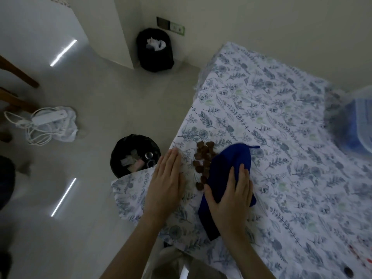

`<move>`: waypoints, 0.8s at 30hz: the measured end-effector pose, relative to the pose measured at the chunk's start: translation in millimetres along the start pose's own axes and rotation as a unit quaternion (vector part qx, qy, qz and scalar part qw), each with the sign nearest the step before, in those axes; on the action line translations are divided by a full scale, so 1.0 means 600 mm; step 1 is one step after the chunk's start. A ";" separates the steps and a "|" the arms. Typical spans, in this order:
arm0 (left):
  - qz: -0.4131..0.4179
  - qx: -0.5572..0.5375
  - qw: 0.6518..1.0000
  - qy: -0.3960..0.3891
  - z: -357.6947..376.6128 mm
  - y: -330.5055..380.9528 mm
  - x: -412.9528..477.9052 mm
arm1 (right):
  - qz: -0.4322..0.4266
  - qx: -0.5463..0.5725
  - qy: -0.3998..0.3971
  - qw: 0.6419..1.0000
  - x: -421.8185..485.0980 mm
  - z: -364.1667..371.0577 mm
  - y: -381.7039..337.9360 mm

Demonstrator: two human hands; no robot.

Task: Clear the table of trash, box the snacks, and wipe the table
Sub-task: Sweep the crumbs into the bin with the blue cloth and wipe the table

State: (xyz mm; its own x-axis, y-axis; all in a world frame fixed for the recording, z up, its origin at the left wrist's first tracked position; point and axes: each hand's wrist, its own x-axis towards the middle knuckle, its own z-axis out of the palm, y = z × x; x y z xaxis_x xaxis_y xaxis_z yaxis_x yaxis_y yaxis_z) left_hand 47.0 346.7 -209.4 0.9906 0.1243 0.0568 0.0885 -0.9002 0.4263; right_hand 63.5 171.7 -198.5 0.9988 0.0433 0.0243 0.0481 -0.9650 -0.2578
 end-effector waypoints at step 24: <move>-0.185 -0.016 0.980 0.073 0.008 0.014 -0.048 | -0.271 0.111 -0.100 0.951 0.269 -0.016 0.093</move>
State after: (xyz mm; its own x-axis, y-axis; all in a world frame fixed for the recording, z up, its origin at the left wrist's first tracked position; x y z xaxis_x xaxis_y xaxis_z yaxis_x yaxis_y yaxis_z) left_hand 19.5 333.5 -211.7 0.8655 0.5005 0.0200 0.4336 -0.7686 0.4703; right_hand 227.4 122.3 -199.6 0.8083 0.5878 0.0331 0.5352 -0.7103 -0.4571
